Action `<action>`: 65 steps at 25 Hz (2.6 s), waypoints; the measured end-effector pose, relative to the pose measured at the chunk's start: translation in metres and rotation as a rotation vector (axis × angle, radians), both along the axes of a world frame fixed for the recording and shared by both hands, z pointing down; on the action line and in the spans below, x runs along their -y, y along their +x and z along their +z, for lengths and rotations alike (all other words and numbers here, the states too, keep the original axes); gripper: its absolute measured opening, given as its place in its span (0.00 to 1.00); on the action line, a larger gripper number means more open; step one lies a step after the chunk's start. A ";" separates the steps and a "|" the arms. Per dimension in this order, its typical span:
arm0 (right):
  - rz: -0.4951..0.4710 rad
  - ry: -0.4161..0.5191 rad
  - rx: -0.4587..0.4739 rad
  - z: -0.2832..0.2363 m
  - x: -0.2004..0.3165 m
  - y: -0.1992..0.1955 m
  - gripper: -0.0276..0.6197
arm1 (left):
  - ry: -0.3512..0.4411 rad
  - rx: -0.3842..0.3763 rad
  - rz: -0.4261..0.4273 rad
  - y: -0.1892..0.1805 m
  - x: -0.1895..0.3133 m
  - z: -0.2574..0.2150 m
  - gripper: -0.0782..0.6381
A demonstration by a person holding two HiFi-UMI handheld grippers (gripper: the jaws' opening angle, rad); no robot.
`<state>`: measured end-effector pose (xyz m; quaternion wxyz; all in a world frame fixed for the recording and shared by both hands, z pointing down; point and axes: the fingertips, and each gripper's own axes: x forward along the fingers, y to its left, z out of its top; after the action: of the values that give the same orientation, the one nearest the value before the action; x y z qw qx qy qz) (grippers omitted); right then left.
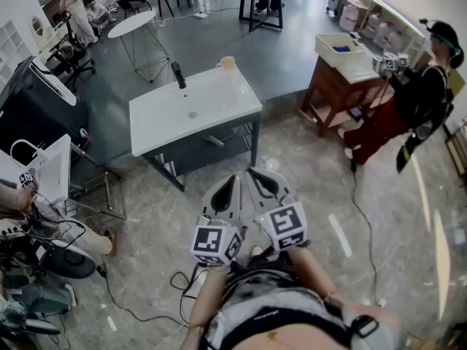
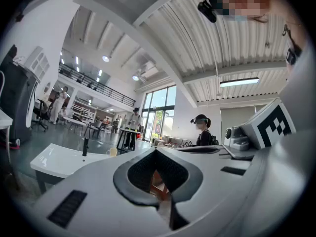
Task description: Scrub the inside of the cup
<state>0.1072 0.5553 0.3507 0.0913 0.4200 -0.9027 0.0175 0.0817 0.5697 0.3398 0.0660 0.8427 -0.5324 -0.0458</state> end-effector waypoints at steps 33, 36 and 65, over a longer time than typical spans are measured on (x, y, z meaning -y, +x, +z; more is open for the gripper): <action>0.009 -0.003 0.069 0.010 0.124 -0.058 0.05 | -0.030 0.003 0.064 -0.052 0.139 0.017 0.10; 0.028 -0.010 0.062 0.015 0.146 -0.069 0.05 | -0.041 0.002 0.089 -0.063 0.160 0.022 0.10; 0.112 -0.051 0.015 0.040 0.251 -0.125 0.05 | -0.091 -0.001 0.194 -0.118 0.266 0.046 0.10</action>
<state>-0.0173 0.3043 0.3909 0.0941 0.4673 -0.8777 0.0485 -0.0362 0.3033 0.3862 0.1087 0.8863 -0.4500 -0.0153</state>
